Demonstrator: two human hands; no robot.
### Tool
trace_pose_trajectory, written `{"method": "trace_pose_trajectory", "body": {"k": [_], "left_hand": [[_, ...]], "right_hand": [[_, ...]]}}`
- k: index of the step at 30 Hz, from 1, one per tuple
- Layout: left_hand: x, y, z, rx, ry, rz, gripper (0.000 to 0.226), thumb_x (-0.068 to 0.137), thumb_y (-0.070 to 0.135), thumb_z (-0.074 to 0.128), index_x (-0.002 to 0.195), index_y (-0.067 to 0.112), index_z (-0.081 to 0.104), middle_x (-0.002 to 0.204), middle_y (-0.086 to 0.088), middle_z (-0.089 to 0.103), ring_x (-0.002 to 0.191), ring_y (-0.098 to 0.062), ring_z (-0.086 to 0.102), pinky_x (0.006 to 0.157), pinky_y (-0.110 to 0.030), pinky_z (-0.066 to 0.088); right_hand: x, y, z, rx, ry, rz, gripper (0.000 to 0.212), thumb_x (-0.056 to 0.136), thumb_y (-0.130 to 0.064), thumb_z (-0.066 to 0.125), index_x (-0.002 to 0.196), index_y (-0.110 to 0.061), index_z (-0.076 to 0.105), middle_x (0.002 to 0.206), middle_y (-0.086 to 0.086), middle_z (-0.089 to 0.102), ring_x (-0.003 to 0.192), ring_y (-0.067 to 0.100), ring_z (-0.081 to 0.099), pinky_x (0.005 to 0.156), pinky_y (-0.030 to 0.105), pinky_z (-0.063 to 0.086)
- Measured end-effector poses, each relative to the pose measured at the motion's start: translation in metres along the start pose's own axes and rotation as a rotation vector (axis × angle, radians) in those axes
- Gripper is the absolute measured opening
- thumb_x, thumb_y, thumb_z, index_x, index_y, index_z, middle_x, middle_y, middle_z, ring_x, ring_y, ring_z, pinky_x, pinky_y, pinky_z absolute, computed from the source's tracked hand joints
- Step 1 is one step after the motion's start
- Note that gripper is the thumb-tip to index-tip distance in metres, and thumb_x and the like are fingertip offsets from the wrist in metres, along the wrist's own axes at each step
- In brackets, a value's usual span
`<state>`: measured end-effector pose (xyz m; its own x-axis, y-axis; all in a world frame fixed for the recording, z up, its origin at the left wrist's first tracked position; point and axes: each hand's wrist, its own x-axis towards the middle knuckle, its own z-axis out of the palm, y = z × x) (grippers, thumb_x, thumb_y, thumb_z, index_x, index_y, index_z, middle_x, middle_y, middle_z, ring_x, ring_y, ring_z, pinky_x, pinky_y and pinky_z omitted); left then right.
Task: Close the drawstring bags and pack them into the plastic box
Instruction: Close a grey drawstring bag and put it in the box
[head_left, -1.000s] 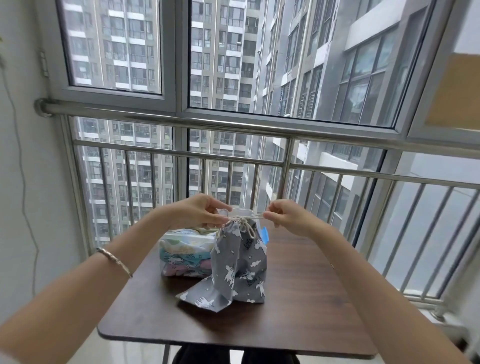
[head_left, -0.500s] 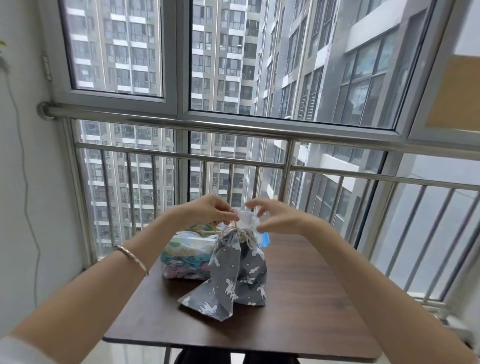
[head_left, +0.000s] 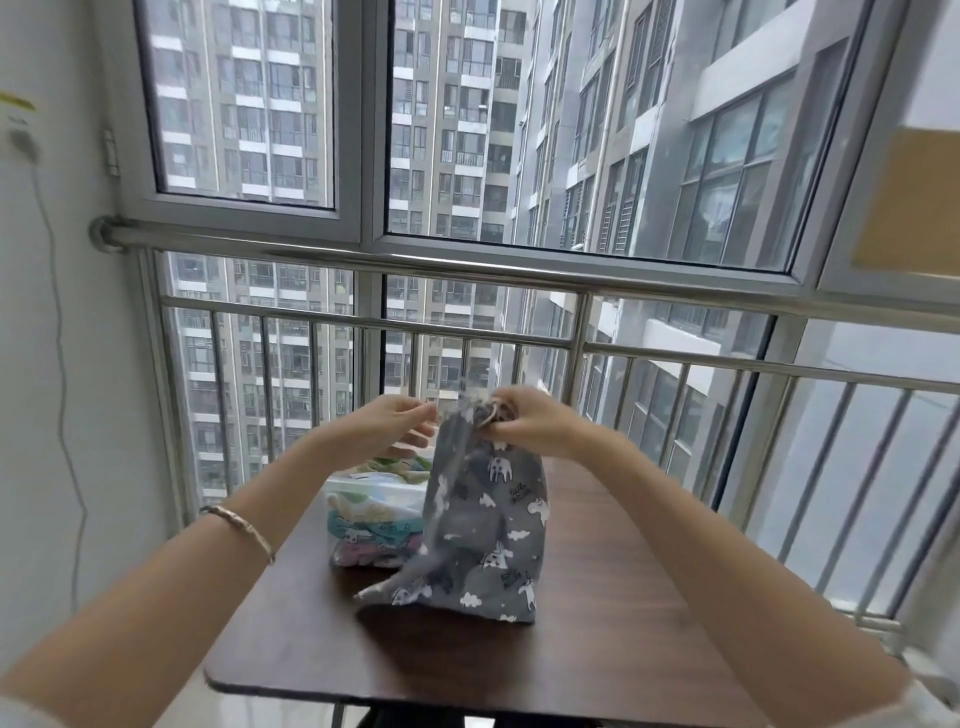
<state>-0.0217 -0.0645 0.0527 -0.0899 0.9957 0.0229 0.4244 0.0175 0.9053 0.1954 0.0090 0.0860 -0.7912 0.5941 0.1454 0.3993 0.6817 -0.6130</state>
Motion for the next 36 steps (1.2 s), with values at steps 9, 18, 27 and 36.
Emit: {"method": "trace_pose_trajectory", "body": {"k": [9, 18, 27, 36], "left_hand": [[-0.011, -0.032, -0.001, -0.284, -0.022, -0.064, 0.072, 0.091, 0.059, 0.025, 0.126, 0.002, 0.054, 0.123, -0.018, 0.062, 0.114, -0.026, 0.061, 0.090, -0.029, 0.053], [-0.012, -0.064, -0.007, -0.311, -0.077, -0.113, 0.097, 0.074, 0.085, 0.023, 0.146, 0.022, 0.032, 0.150, -0.006, 0.039, 0.138, -0.022, 0.037, 0.117, -0.044, 0.022], [0.009, -0.042, 0.007, -0.679, -0.039, 0.018, 0.103, 0.066, 0.068, 0.066, 0.145, 0.013, 0.028, 0.139, -0.021, 0.049, 0.122, -0.030, 0.054, 0.107, -0.043, 0.040], [0.054, -0.022, -0.016, -0.412, 0.288, -0.120, 0.038, 0.099, 0.026, 0.049, 0.132, 0.011, 0.037, 0.103, -0.014, 0.063, 0.067, -0.021, 0.067, 0.048, -0.029, 0.052]], "right_hand": [[0.012, -0.036, -0.068, 0.100, 0.252, -0.061, 0.019, 0.091, -0.007, 0.059, 0.108, 0.001, 0.060, 0.090, 0.013, 0.059, 0.079, 0.023, 0.055, 0.074, 0.039, 0.054], [0.047, -0.077, -0.087, 0.463, 0.541, 0.009, 0.023, 0.085, -0.023, 0.064, 0.066, -0.014, 0.054, 0.057, 0.003, 0.050, 0.051, 0.015, 0.046, 0.052, 0.025, 0.041], [0.099, -0.105, -0.100, 1.477, 0.514, -0.002, 0.036, 0.100, -0.026, 0.042, 0.070, -0.008, 0.050, 0.056, 0.005, 0.051, 0.048, 0.018, 0.050, 0.049, 0.026, 0.047], [0.096, -0.017, -0.102, 0.887, 0.770, 0.297, 0.012, 0.094, -0.014, 0.055, 0.098, -0.003, 0.058, 0.087, 0.013, 0.063, 0.067, 0.018, 0.060, 0.054, 0.026, 0.053]]}}
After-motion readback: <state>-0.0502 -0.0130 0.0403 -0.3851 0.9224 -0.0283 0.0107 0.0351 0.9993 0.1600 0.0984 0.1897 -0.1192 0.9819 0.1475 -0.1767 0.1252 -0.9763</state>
